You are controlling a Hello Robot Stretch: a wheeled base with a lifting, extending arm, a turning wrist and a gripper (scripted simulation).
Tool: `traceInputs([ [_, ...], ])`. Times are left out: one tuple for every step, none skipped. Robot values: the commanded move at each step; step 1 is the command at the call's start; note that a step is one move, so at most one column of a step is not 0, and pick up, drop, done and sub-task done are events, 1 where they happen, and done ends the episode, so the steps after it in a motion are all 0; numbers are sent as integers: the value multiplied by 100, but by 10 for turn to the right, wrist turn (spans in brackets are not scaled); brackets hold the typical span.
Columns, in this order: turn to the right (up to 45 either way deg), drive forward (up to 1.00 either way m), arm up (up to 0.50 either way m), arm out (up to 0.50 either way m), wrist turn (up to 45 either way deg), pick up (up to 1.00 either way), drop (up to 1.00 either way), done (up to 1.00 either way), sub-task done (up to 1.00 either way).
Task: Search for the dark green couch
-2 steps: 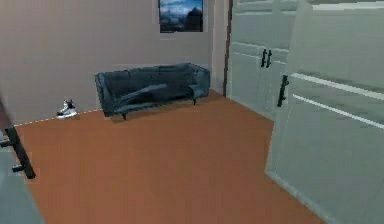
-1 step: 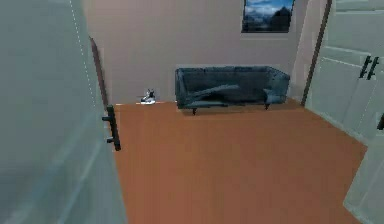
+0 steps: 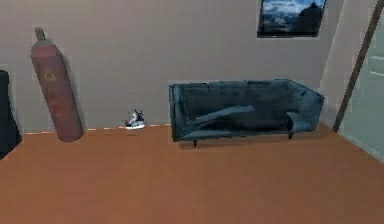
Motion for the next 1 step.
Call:
traceInputs([
  [-60, 0, 0, 0, 0, 0, 0, 0, 0],
])
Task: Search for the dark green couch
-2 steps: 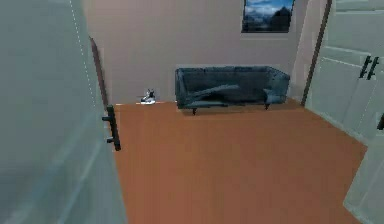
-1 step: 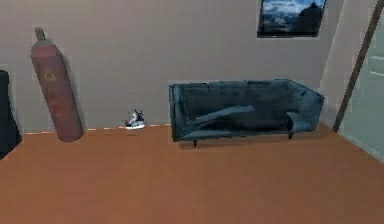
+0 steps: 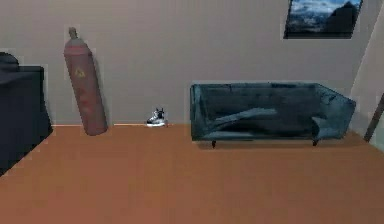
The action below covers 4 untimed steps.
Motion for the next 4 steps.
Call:
traceInputs([
  [0, 100, 0, 0, 0, 0, 0, 0, 0],
  [-120, 0, 0, 0, 0, 0, 0, 0, 0],
  [0, 15, 0, 0, 0, 0, 0, 0, 0],
  [450, 0, 0, 0, 0, 0, 0, 0, 0],
])
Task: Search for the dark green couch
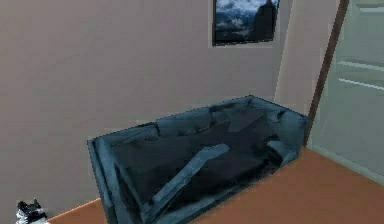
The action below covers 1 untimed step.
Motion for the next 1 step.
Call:
traceInputs([
  [0, 0, 0, 0, 0, 0, 0, 100, 0],
])
